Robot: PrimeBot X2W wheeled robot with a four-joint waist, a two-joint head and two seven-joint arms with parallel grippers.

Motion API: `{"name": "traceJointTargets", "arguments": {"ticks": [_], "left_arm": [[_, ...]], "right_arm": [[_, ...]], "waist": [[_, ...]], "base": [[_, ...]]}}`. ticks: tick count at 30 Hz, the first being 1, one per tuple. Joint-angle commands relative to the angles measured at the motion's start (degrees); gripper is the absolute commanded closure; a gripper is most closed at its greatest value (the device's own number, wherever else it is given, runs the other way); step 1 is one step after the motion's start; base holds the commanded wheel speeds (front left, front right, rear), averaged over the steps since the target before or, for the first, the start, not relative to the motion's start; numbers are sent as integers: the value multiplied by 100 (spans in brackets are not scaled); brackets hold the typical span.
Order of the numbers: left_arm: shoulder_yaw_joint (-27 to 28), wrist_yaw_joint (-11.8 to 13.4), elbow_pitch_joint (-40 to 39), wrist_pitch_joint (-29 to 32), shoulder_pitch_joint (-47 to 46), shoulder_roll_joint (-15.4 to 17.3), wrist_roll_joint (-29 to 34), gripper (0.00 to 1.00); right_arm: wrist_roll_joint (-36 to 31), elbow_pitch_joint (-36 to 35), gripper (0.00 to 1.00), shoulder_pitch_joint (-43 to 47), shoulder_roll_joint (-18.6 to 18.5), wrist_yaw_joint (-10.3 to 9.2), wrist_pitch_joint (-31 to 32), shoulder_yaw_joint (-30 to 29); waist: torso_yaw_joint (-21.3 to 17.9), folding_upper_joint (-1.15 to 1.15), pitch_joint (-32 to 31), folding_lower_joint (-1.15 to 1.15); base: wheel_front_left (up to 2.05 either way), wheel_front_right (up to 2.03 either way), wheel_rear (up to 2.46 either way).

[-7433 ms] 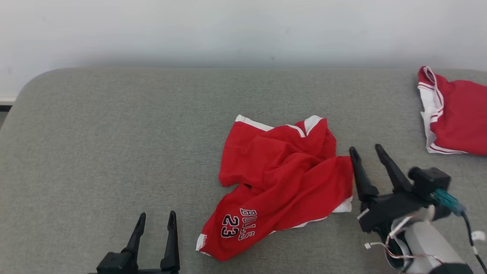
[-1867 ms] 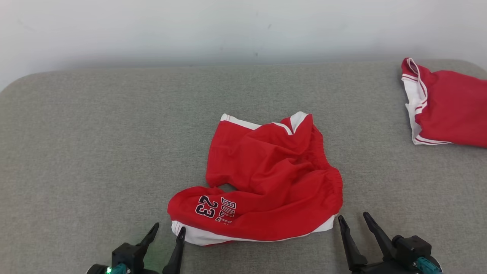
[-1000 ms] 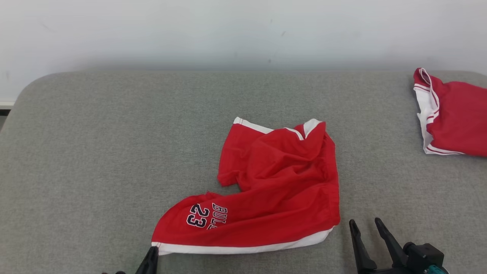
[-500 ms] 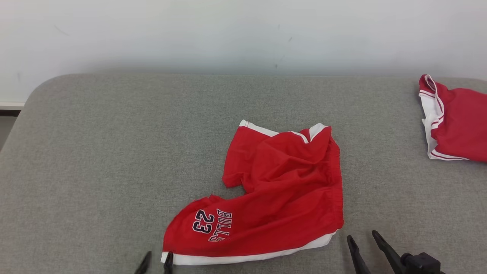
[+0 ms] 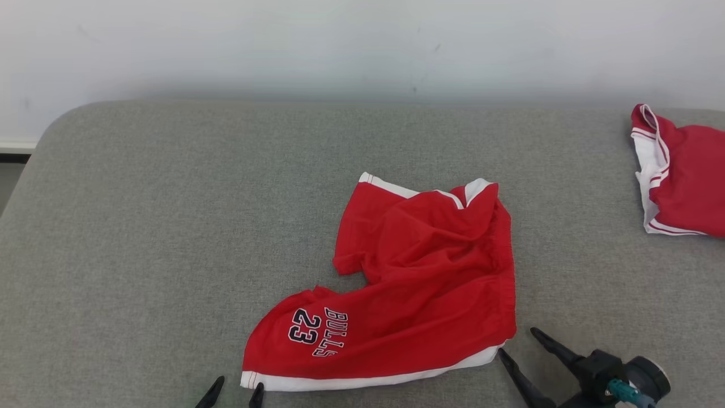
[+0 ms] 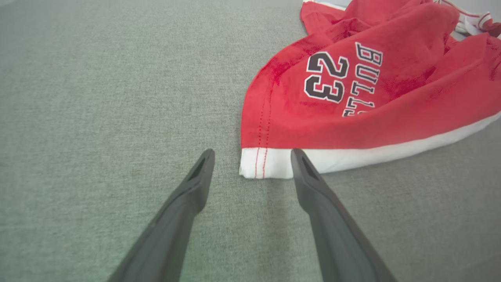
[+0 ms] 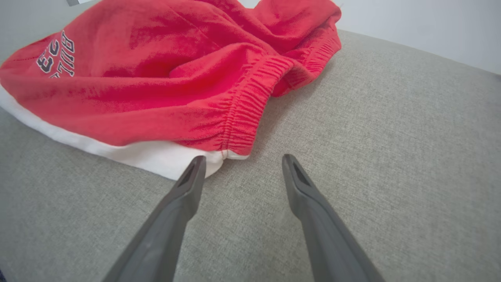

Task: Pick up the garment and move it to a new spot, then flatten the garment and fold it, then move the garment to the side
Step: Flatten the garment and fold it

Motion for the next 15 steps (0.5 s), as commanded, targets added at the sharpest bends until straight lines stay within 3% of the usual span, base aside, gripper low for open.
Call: {"name": "traceJointTargets", "arguments": {"ticks": [1,11,12,13,14,15], "left_arm": [[-138,12,131,-17,-168,103,-103,0],[-725,12,545,-17,-649,237,-514,0],[-804,12,592,-17,-697,229,-586,52],[-864,12,628,-17,-753,228,-634,69],[-926,12,655,-17,-803,246,-640,100],[-970,12,681,-17,-836,262,-679,100]], "right_arm": [[125,89,0,-213,-174,-16,2,235],[502,330,0,-859,-499,-16,2,1244],[541,355,31,-936,-518,-16,2,1357],[588,358,64,-1012,-537,-16,2,1455],[635,371,100,-1053,-555,-16,2,1534],[670,377,100,-1097,-566,-16,2,1591]], "waist": [[42,0,58,0],[111,0,169,0],[117,0,174,0],[129,0,179,0],[140,0,180,0],[147,0,179,0]], "base": [[0,0,0],[0,0,0],[0,0,0],[0,0,0],[0,0,0],[0,0,0]]}}
